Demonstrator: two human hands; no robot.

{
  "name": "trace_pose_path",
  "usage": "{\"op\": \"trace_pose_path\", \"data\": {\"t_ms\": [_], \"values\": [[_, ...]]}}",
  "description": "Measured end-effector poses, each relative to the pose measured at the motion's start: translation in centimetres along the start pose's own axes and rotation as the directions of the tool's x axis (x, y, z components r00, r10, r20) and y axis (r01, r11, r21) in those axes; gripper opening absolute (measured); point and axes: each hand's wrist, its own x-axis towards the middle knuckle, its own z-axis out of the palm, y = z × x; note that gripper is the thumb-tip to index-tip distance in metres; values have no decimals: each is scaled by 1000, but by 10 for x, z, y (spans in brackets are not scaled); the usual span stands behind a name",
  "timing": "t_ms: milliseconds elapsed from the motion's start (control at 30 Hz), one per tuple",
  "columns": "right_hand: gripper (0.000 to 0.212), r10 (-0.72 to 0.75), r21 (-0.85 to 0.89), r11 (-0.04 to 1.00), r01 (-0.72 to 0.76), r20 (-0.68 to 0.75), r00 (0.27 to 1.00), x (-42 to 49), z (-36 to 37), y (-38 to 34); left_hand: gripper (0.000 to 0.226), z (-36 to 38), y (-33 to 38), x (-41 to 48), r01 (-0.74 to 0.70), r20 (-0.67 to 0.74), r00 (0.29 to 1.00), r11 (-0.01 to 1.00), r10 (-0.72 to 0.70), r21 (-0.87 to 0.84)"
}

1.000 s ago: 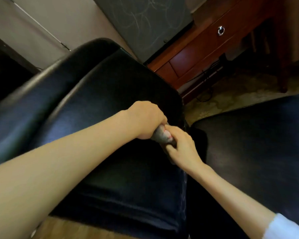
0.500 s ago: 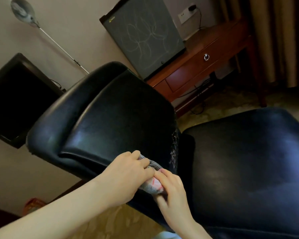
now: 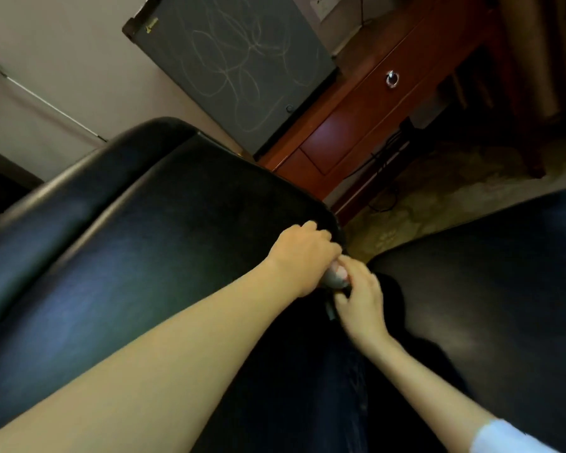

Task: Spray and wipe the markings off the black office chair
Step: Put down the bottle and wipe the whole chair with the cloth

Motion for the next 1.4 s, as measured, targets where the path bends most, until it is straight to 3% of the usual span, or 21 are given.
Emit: {"op": "trace_pose_path", "data": {"t_ms": [167,367,500,800,1000,1200,1400], "values": [[66,-2,1,1000,2,-32,999,98,13,37,39,12,-37,88,63,-126,989,996,-71,-64],[60,73,131,987,-98,180,981,131,1,47,42,14,-41,118,143,-77,985,981,-154,-131],[62,75,129,985,-111,255,964,79,-3,34,41,15,-24,71,132,-11,991,988,-133,-77],[64,81,123,980,-158,478,875,-127,-65,-43,42,-18,77,-128,66,203,978,995,-50,-76],[58,74,198,960,-198,502,862,-196,-117,-84,41,-44,124,-211,62,144,989,969,-28,-238],[61,106,166,964,-208,480,871,-213,-123,-90,49,-50,145,-232,63,93,994,989,-51,-132],[59,139,224,942,-249,413,900,-217,-111,-78,56,-25,146,-223,67,83,995,976,-51,-205]]}}
